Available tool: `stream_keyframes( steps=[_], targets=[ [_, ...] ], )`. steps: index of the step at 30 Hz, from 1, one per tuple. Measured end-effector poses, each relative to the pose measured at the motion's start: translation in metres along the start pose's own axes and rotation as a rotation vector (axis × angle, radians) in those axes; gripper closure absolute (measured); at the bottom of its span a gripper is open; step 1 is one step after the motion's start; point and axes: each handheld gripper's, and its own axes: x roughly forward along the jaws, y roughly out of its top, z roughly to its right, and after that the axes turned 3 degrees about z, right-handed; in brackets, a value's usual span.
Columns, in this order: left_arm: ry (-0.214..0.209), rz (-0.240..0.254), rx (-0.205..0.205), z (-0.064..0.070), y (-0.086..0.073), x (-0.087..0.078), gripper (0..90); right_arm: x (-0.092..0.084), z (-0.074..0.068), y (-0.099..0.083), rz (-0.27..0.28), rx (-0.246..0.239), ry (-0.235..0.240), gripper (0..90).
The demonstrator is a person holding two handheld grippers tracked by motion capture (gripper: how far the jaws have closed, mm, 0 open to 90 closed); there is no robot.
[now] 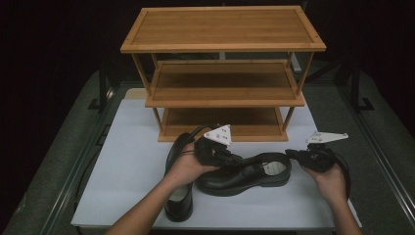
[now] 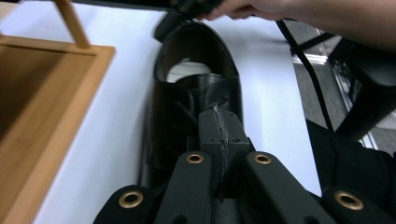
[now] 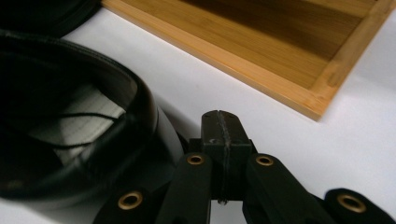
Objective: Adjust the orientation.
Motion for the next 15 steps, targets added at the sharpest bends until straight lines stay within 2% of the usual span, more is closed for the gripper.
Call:
stream_keyframes(
  steps=[4,12,13,15],
  targets=[
    [-0.027,-0.027,0.004,0.003,0.000,0.013,90.0,0.007,0.000,0.004,-0.003,-0.005,0.012,89.8],
    [-0.068,-0.050,-0.005,0.006,-0.005,0.031,90.0,0.015,-0.002,0.004,-0.014,-0.010,0.030,89.8],
    [-0.075,-0.066,0.004,0.005,-0.006,0.032,90.0,0.016,-0.002,0.004,-0.016,-0.007,0.034,89.8],
    [-0.092,-0.062,-0.003,0.005,-0.007,0.035,90.0,0.018,-0.002,0.004,-0.016,-0.006,0.041,89.8]
  ],
)
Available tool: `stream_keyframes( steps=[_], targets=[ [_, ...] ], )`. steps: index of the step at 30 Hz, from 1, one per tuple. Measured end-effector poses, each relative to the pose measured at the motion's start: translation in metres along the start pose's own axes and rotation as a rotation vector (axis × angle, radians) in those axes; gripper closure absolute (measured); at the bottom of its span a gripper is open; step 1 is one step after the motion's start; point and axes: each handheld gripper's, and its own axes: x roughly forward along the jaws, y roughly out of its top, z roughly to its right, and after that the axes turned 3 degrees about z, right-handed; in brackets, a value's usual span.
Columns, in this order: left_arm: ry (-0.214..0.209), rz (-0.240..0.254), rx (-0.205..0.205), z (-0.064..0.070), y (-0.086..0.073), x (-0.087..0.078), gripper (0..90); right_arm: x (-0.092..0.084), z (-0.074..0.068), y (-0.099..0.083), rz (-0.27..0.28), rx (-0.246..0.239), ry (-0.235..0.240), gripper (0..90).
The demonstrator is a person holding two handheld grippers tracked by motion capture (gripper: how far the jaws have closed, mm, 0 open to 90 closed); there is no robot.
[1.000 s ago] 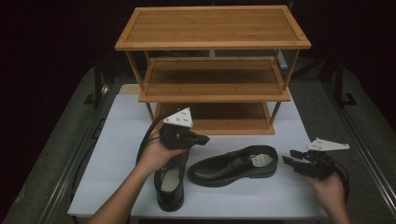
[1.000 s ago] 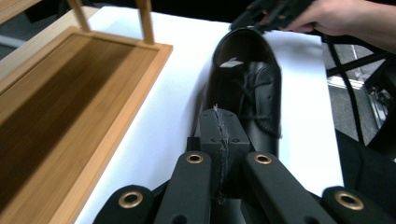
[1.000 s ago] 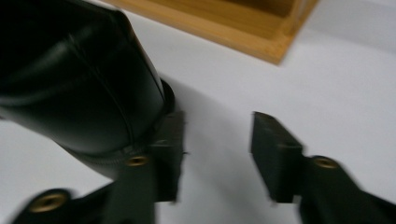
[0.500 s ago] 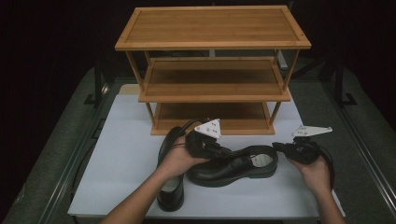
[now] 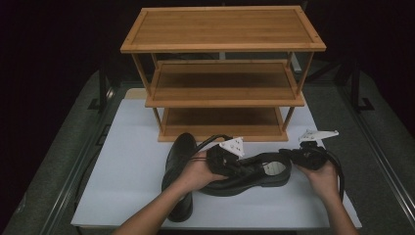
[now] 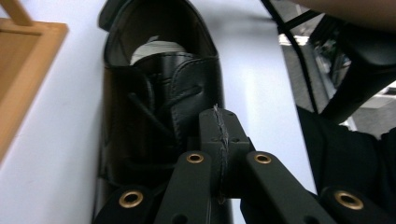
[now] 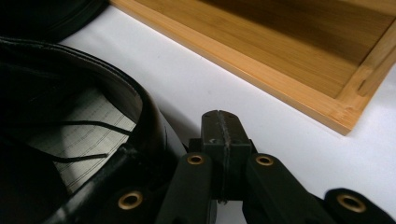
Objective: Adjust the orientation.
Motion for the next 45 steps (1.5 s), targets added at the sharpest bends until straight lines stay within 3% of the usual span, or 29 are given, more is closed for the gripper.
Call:
stream_keyframes(
  steps=[12,22,45],
  targets=[
    [0.036,-0.043,0.022,0.002,0.003,0.002,90.0,0.001,0.001,-0.002,-0.008,0.003,0.058,90.0],
    [0.082,-0.087,0.032,-0.001,0.003,-0.005,90.0,-0.010,-0.009,-0.012,-0.019,0.009,0.096,90.0],
    [0.121,-0.079,-0.018,-0.016,-0.004,-0.017,90.0,-0.029,-0.048,-0.031,-0.054,-0.039,0.179,90.0]
  ],
)
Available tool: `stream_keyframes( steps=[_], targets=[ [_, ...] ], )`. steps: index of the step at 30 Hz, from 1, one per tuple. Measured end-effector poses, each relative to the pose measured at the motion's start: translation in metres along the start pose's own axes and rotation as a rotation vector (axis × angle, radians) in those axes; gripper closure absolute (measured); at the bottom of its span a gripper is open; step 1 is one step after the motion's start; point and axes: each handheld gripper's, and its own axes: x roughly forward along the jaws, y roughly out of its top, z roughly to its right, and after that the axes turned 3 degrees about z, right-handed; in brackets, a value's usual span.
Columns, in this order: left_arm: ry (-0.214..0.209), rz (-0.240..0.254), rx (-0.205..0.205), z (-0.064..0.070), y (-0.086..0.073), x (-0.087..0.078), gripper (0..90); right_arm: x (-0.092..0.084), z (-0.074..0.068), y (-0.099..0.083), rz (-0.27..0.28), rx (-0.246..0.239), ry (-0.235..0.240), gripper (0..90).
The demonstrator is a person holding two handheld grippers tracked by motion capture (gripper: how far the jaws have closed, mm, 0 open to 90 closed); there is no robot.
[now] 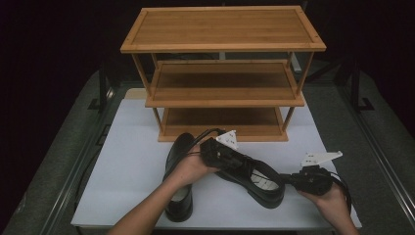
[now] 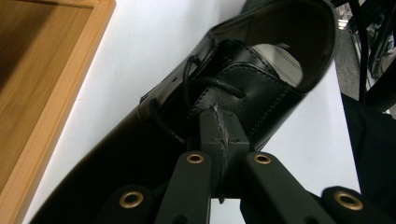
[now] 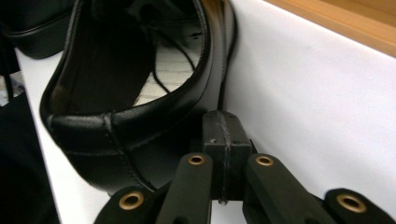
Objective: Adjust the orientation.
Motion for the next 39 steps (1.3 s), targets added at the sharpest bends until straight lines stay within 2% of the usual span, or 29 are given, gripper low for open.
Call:
stream_keyframes(
  steps=[6,16,22,32,39],
  targets=[
    [0.009,-0.001,-0.008,-0.003,-0.002,-0.002,90.0,0.001,-0.009,0.000,-0.014,-0.019,0.034,90.0],
    [0.021,0.012,-0.028,-0.009,-0.005,-0.005,90.0,0.008,-0.023,0.001,-0.042,-0.066,0.121,89.9],
    [0.029,0.018,-0.028,-0.011,-0.004,-0.004,90.0,0.013,-0.032,0.003,-0.070,-0.082,0.200,89.9],
    [0.030,0.011,-0.032,-0.013,-0.002,-0.002,90.0,0.023,-0.049,0.007,-0.095,-0.146,0.266,89.9],
    [0.038,0.025,-0.032,-0.014,-0.003,-0.004,90.0,0.026,-0.053,0.009,-0.101,-0.171,0.281,89.8]
  ],
)
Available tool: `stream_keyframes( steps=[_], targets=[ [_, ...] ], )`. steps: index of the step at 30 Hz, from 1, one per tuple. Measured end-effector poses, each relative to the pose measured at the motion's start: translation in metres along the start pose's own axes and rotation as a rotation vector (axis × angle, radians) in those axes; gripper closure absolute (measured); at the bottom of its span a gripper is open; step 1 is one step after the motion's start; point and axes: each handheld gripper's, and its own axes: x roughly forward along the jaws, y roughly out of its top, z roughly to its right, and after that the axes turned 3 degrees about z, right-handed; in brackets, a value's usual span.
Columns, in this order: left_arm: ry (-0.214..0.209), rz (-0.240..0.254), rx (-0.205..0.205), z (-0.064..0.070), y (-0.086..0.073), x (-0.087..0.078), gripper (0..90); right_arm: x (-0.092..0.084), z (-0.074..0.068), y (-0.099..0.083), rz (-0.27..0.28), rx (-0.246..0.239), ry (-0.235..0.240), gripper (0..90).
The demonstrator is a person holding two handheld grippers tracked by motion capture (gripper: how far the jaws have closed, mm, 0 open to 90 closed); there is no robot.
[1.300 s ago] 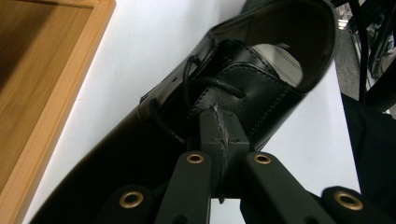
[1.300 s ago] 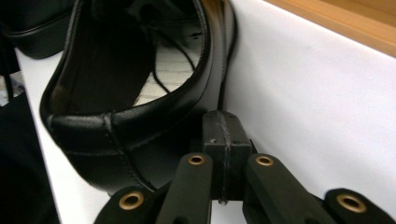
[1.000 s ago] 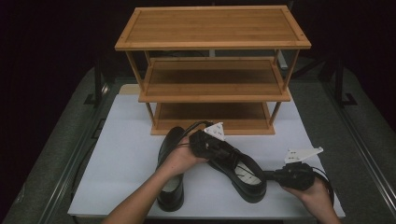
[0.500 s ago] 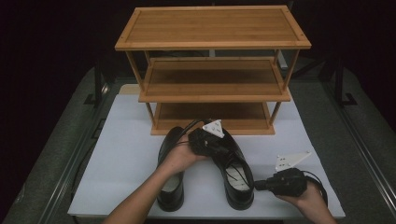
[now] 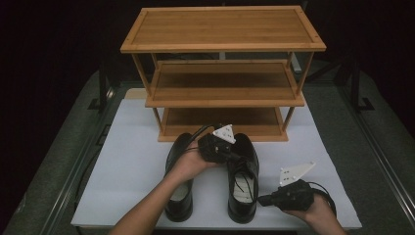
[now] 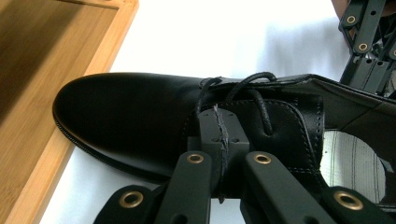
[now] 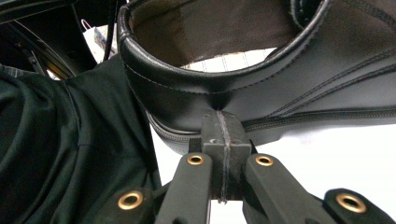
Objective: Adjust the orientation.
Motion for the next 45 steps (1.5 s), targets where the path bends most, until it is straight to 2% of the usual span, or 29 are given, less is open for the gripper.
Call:
stream_keyframes(
  steps=[4,6,8,13,18,20,24,29,35,39,45],
  targets=[
    [0.017,0.014,-0.011,-0.001,-0.003,-0.007,90.0,-0.004,0.001,-0.001,0.023,-0.002,-0.035,89.6],
    [0.021,0.033,-0.025,-0.002,-0.004,-0.015,90.0,-0.008,0.004,-0.001,0.042,0.000,-0.075,89.6],
    [0.026,0.066,-0.046,-0.001,-0.006,-0.023,90.0,-0.011,0.009,-0.003,0.057,0.013,-0.127,87.1],
    [0.066,0.115,-0.070,0.001,-0.018,-0.053,90.0,-0.016,0.020,-0.007,0.091,0.050,-0.200,82.1],
    [0.114,0.138,-0.102,0.003,-0.039,-0.086,90.0,-0.018,0.026,-0.010,0.102,0.067,-0.233,85.7],
    [0.148,0.163,-0.125,0.005,-0.050,-0.099,90.0,-0.017,0.029,-0.011,0.103,0.072,-0.236,87.6],
    [0.211,0.193,-0.152,0.010,-0.073,-0.120,90.0,-0.015,0.032,-0.012,0.099,0.079,-0.244,87.6],
    [0.274,0.202,-0.198,0.015,-0.105,-0.141,90.0,-0.010,0.034,-0.013,0.089,0.080,-0.250,87.3],
    [0.325,0.187,-0.277,0.016,-0.147,-0.149,90.0,-0.008,0.036,-0.013,0.091,0.075,-0.255,87.3],
    [0.330,0.168,-0.334,0.015,-0.175,-0.146,90.0,-0.005,0.036,-0.013,0.088,0.075,-0.252,87.6],
    [0.317,0.163,-0.383,0.012,-0.193,-0.142,90.0,0.001,0.036,-0.011,0.073,0.073,-0.251,87.7]
  ],
)
